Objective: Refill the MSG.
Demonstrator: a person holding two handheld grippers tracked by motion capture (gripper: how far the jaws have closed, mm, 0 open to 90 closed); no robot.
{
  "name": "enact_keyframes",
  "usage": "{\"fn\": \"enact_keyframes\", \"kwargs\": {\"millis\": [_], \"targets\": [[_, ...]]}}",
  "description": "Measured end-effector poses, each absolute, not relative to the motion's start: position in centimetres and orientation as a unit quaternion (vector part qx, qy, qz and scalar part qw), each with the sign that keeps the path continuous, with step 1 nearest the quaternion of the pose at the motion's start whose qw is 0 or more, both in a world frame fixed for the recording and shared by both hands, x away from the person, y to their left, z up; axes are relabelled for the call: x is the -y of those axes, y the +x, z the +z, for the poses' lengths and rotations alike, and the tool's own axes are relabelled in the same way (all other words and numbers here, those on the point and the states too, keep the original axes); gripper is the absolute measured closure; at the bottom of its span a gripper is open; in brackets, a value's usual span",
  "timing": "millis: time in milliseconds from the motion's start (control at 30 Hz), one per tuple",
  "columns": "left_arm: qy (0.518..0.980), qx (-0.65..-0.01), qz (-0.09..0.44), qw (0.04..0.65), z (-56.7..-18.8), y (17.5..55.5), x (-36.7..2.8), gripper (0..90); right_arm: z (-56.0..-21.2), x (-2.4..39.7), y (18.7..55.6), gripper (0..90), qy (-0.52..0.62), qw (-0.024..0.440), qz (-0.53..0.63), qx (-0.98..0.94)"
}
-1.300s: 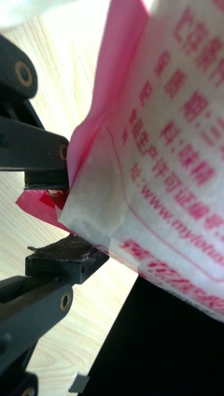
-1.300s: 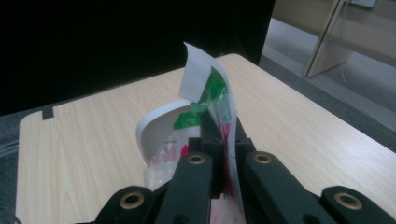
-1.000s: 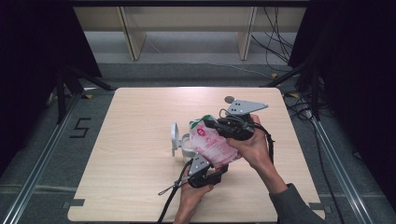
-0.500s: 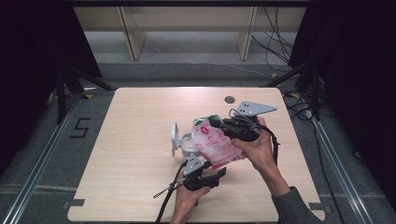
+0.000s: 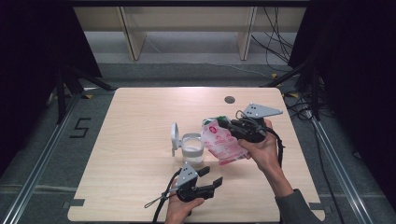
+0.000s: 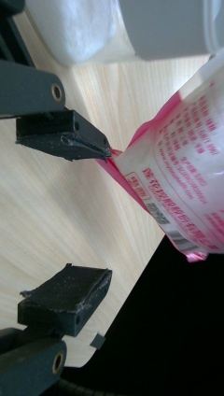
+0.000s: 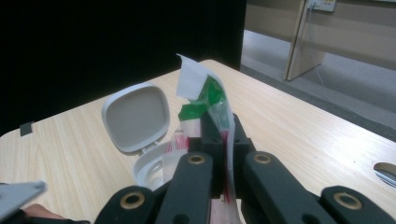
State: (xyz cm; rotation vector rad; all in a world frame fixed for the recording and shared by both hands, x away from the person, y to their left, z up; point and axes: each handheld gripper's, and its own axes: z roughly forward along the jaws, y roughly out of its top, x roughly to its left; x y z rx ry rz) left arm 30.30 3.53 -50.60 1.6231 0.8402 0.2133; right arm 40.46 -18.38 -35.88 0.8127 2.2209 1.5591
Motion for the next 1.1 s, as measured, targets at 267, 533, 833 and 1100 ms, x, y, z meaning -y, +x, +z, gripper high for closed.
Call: {"fn": "enact_keyframes", "kwargs": {"millis": [267, 533, 833, 1100], "targets": [[0.699, -0.372, 0.131, 0.597, -49.7, 29.0, -7.3, 34.7, -37.3, 20.0, 40.2, 90.0, 0.287, 0.144, 0.563, -0.761], [0.683, -0.396, 0.151, 0.595, -49.8, 28.0, -10.6, 35.1, -38.3, 21.8, 39.3, 90.0, 0.296, 0.135, 0.586, -0.742], [0.683, -0.391, 0.151, 0.598, -50.0, 27.8, -10.6, 35.9, -39.1, 24.4, 38.2, 90.0, 0.319, 0.143, 0.573, -0.741], [0.685, -0.384, 0.151, 0.601, -49.9, 27.9, -10.2, 35.8, -40.2, 26.6, 38.0, 90.0, 0.341, 0.164, 0.556, -0.74]]}}
